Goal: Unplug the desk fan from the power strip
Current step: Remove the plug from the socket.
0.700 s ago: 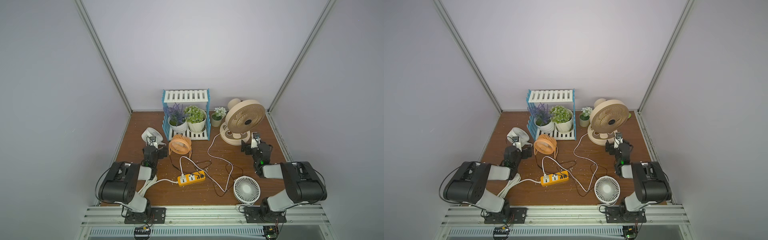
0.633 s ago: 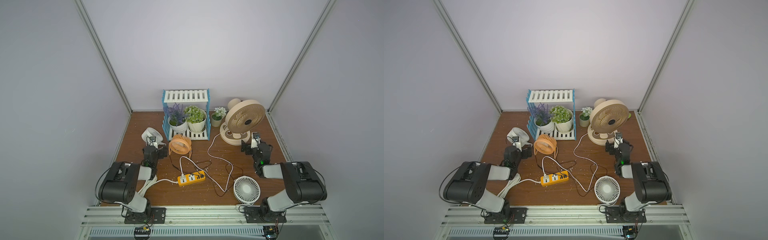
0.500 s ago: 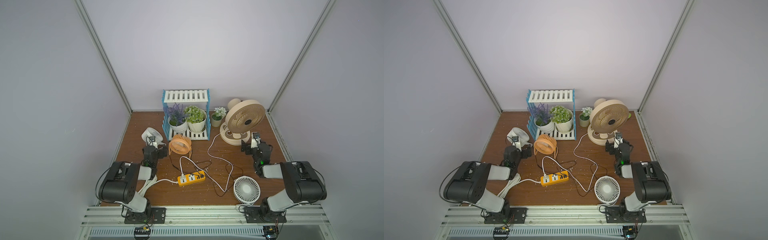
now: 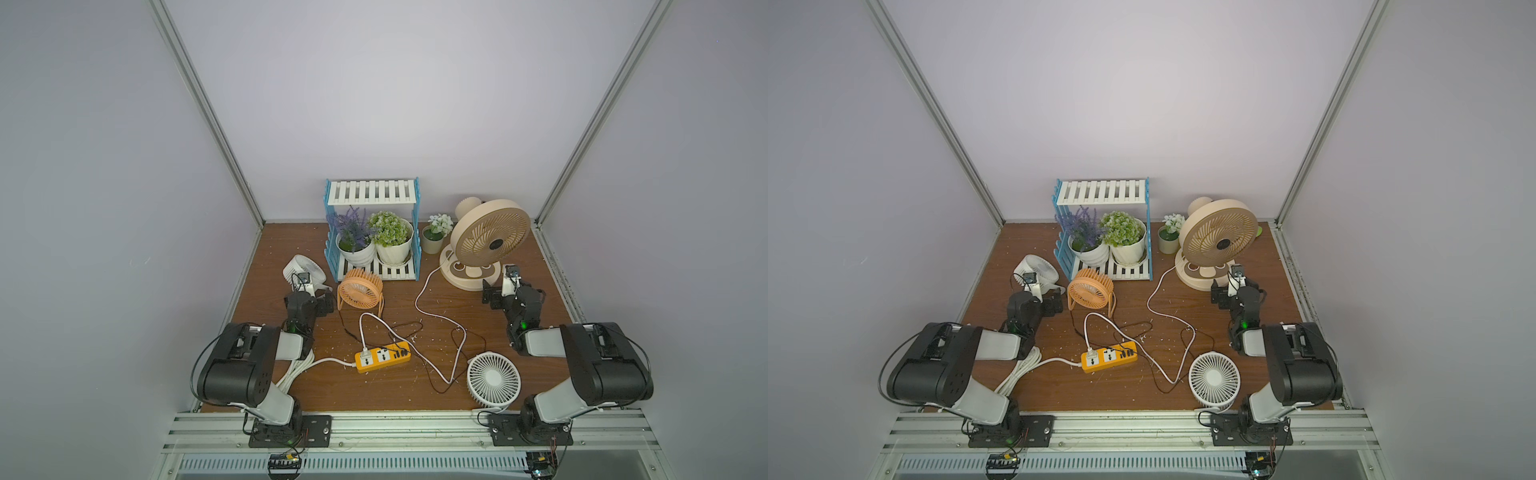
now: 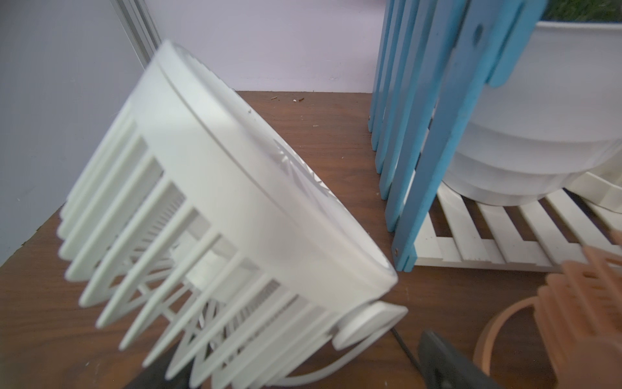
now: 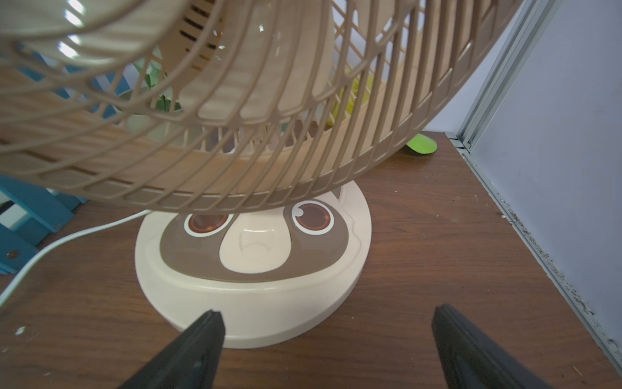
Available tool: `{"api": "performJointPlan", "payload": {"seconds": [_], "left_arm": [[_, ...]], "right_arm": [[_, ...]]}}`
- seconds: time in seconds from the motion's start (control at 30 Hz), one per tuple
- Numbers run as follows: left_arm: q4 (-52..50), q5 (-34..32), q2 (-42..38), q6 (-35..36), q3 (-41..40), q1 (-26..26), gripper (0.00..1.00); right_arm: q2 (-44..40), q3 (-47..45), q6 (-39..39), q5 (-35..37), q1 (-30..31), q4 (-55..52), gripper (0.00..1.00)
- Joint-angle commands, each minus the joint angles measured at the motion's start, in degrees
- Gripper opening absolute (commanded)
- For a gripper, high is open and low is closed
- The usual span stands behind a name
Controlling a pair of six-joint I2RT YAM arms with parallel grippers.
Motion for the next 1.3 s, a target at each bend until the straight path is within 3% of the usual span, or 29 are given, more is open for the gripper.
{"api": "performJointPlan", "payload": {"seconds": [0.0,0.27,0.4,0.6,0.7,0.77,0.9,1.03,1.27], "left_arm": [[1.2,-0.6,0.3,-0.2,1.3,0.7,1.00],[1.2,-0.4,0.3,-0.2,1.4,0.8,1.00],[1.5,-0.8,-0.8,-0.6,0.7,0.9,1.00],[-1.9,-2.2,-12.5,-0.7,-2.5,0.9,1.00],[-4.8,-5.7,-19.8,-3.1,-3.6,0.9,1.00],[-8.1,-6.7,-24.1,-4.9,-3.4,0.9,1.00],[-17.4,-4.8,-31.3,-9.0,-0.7,0.9,1.00],[-31.8,1.5,-34.8,-14.5,5.0,0.9,1.00],[-54.6,12.1,-33.3,-22.6,16.3,0.6,1.00]], "right_arm": [[0.3,0.5,-0.4,-0.1,0.4,1.4,0.99],[0.0,-0.1,-0.9,-1.5,0.5,2.2,0.99],[-8.2,-3.7,-2.8,-4.6,0.9,1.6,0.99],[-31.1,-2.9,4.2,0.0,1.1,-22.0,0.99],[-41.6,-0.5,20.5,10.5,1.0,-39.5,0.99],[-47.5,0.4,27.3,10.6,0.3,-48.6,0.99],[-54.6,0.3,26.1,-2.8,0.3,-51.8,0.99],[-55.4,5.2,21.0,-8.7,3.1,-61.1,0.99],[-49.8,14.3,16.6,-8.5,16.1,-72.3,0.99]]}}
